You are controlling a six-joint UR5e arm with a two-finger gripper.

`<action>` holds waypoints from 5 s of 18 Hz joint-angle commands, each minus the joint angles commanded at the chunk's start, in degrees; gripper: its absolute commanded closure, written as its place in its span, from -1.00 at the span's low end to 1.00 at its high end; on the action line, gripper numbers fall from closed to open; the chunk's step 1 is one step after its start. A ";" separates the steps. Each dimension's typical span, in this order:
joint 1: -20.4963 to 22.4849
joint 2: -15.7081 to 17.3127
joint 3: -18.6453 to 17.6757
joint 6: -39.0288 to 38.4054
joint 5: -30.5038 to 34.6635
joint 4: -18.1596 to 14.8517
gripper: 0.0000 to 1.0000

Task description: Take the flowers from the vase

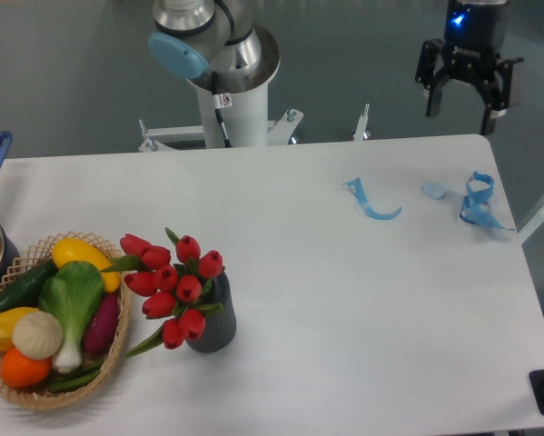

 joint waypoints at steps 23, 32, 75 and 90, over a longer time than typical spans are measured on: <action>-15.36 -4.13 -6.50 -30.75 -11.07 7.80 -1.00; -25.04 -7.90 -7.29 -39.64 -14.59 11.69 -1.00; -36.21 -16.61 -5.10 -46.50 -15.21 21.09 0.12; -33.93 -12.92 -3.87 -49.91 -22.14 21.01 0.27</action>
